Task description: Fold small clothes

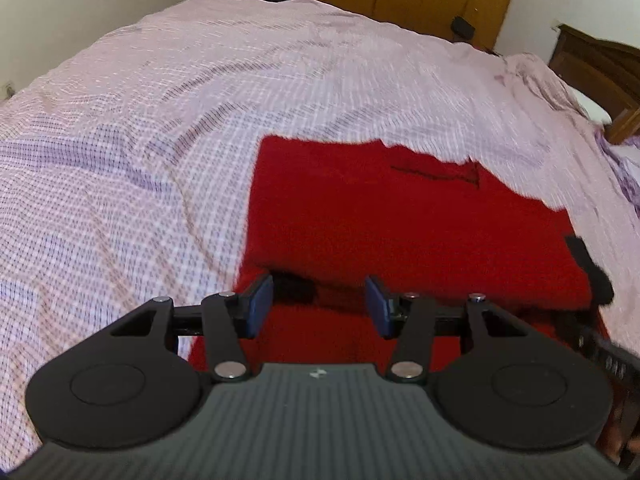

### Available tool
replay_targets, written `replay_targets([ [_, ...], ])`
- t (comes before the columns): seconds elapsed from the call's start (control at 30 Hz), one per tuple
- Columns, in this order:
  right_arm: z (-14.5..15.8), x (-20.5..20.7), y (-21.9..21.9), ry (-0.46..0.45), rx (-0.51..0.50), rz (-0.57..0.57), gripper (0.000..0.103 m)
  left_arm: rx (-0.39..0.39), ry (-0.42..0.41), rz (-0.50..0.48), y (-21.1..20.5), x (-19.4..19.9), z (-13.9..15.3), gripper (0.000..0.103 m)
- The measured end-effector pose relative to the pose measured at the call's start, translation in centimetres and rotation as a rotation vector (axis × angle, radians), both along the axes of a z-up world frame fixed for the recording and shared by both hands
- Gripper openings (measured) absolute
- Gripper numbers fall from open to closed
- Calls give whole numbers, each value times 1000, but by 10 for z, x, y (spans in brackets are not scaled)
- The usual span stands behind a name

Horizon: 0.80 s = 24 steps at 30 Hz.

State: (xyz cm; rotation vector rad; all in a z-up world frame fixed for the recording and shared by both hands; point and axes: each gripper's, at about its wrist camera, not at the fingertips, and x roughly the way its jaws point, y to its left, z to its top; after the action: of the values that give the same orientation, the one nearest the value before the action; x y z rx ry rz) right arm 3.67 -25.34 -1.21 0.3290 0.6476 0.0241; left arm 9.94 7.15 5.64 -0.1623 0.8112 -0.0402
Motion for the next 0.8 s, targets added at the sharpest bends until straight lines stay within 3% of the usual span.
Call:
replay_targets([
  [0.2,6,-3,-3,-12,19,7,47,-30,-41,26,6,34,4,57],
  [0.4,34,5,-20,-45,23,-14,48,10,-21,54,10,71,-16,57],
  [0.47,37,19,-26,-42,19,-51,53,-2,-11,65,13,79,-24,57],
  [0.67,20,68,-35,34,-35,-192,58,-21,-12,95,16,89,-39,57],
  [0.8,3,67,-33,8,-18,-208,62,6,-5,97,14,93,-47,62],
])
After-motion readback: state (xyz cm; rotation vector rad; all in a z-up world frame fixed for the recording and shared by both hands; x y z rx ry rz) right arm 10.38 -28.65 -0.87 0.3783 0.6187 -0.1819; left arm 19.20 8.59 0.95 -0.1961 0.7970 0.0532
